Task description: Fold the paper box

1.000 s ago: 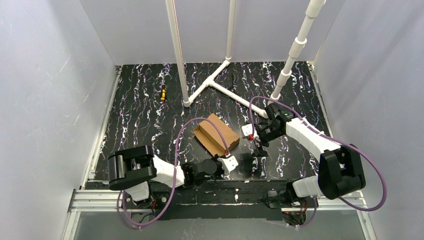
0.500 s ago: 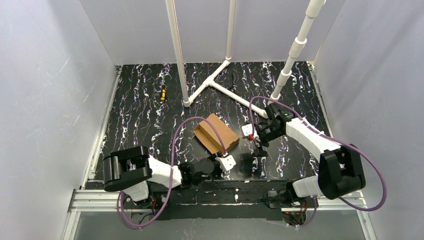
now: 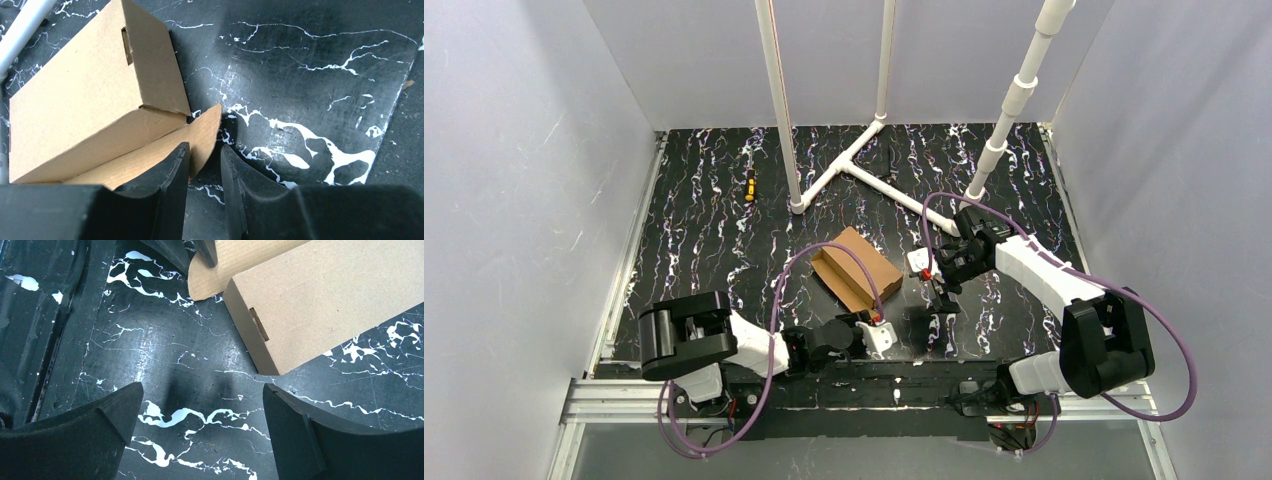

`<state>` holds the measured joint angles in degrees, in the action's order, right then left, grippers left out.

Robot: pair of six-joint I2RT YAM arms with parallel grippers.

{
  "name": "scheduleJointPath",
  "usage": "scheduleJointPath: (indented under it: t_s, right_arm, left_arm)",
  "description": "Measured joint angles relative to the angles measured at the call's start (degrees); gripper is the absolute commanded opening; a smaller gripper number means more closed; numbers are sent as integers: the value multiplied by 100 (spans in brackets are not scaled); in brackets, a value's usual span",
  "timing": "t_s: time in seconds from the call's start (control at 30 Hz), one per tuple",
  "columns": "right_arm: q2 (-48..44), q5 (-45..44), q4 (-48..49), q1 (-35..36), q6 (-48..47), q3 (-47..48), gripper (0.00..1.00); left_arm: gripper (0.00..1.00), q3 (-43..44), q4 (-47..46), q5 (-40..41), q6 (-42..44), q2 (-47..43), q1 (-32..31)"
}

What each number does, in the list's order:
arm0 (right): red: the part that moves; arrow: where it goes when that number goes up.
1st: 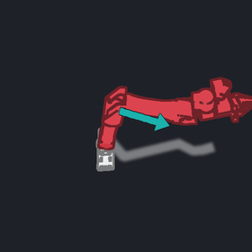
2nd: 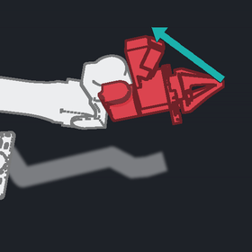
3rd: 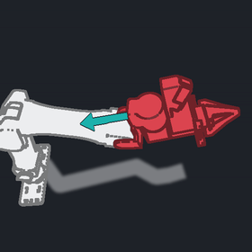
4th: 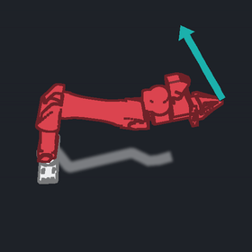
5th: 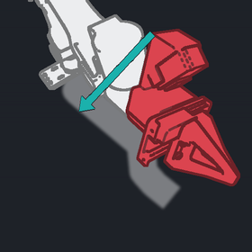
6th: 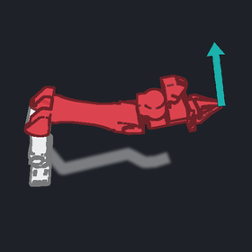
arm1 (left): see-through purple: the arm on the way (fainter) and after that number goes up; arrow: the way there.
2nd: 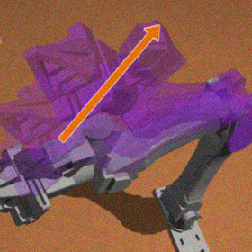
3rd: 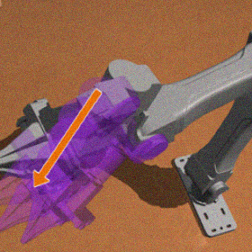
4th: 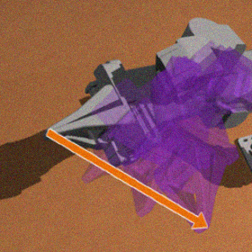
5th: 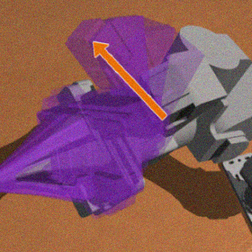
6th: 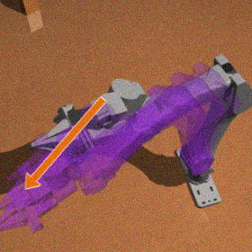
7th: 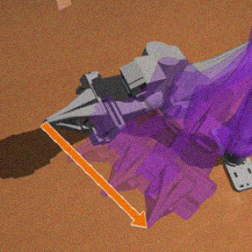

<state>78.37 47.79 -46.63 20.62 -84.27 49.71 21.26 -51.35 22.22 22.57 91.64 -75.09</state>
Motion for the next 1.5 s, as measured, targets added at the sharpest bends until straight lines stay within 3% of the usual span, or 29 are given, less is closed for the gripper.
scheduleJointPath:
  t_s: [0.7, 0.93, 1.27, 1.5]
  right_arm:
    - [63, 2, -90, 0, -111, 0, 98]
    - [66, 9, -133, 0, -122, 0, 98]
    - [192, 37, 55, 9, 474, 0, 95]
    - [192, -44, 780, 13, 1624, 0, 93]
  left_arm:
    - [4, 323, -11, 278, 219, 354, 0]
    - [7, 245, -7, 284, -118, 173, 20]
    - [40, -70, 37, 153, -776, -496, 35]
    - [97, -470, 470, 122, -1700, -1864, 50]
